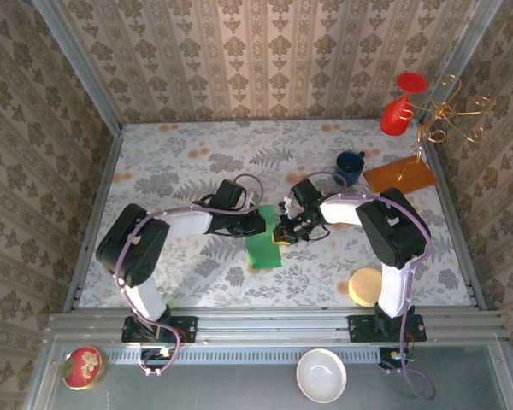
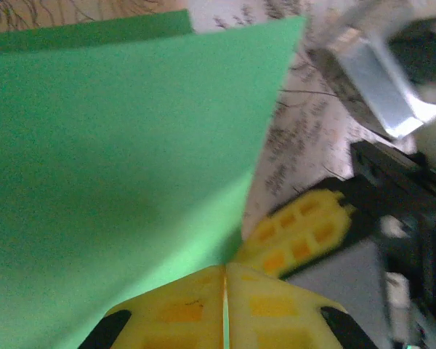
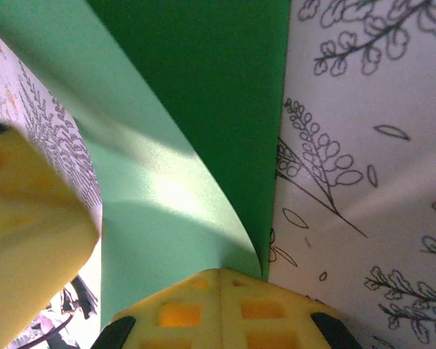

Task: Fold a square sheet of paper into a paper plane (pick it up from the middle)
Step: First fold the square sheet of paper in half at the center of the table.

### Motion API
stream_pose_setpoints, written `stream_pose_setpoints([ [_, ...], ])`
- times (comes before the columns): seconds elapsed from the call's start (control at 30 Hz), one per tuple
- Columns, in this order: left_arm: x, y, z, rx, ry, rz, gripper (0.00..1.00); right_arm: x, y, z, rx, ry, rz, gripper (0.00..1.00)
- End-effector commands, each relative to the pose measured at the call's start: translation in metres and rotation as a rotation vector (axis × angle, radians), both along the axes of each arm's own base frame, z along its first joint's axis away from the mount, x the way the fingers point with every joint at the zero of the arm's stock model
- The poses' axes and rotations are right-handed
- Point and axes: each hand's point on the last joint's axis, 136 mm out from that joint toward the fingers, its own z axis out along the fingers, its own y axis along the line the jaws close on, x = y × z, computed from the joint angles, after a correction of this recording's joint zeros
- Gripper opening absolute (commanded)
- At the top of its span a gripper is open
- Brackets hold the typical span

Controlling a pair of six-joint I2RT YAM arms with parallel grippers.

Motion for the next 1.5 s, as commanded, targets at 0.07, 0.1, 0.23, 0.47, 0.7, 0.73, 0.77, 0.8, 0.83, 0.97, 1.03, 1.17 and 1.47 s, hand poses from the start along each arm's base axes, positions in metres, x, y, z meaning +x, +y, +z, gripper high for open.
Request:
stream_pose_setpoints([
  [0.07, 0.013, 0.016, -0.026, 0.024, 0.063, 0.05, 0.1, -0.065, -0.101, -0.093, -0.51, 0.241, -0.074, 0.01],
  [0.1, 0.013, 0.024, -0.032, 0.039, 0.074, 0.061, 0.1, -0.065, -0.103, -0.093, -0.516, 0.241, -0.075, 0.01],
  [0.23, 0.01, 0.063, -0.049, 0.075, 0.116, 0.117, 0.1, -0.066, -0.108, -0.094, -0.533, 0.246, -0.076, 0.01],
  [0.47, 0.019, 0.113, -0.033, 0.073, 0.093, 0.205, 0.1, -0.067, -0.11, -0.094, -0.545, 0.249, -0.078, 0.01],
  [0.7, 0.018, 0.043, 0.023, -0.031, -0.037, 0.07, 0.1, -0.063, -0.107, -0.092, -0.531, 0.247, -0.085, 0.01],
  [0.73, 0.017, 0.034, 0.024, -0.038, -0.04, 0.056, 0.1, -0.064, -0.107, -0.093, -0.531, 0.248, -0.084, 0.01],
  [0.77, 0.017, 0.025, 0.022, -0.042, -0.034, 0.046, 0.1, -0.064, -0.107, -0.093, -0.532, 0.249, -0.084, 0.01],
  [0.8, 0.017, 0.019, 0.017, -0.041, -0.024, 0.041, 0.1, -0.064, -0.107, -0.094, -0.531, 0.252, -0.084, 0.01],
  [0.83, 0.017, 0.016, 0.011, -0.037, -0.012, 0.039, 0.1, -0.065, -0.107, -0.095, -0.531, 0.253, -0.084, 0.01],
  [0.97, 0.026, 0.017, -0.013, -0.018, 0.033, 0.065, 0.1, -0.065, -0.107, -0.095, -0.531, 0.25, -0.084, 0.01],
  [1.03, 0.035, 0.025, -0.021, -0.027, 0.046, 0.096, 0.1, -0.066, -0.109, -0.096, -0.538, 0.251, -0.083, 0.01],
  [1.17, 0.051, 0.059, -0.036, -0.022, 0.064, 0.187, 0.1, -0.068, -0.118, -0.099, -0.586, 0.248, -0.091, 0.01],
  [1.47, 0.059, 0.098, -0.024, -0.005, 0.043, 0.236, 0.1, -0.068, -0.121, -0.098, -0.605, 0.244, -0.096, 0.01],
])
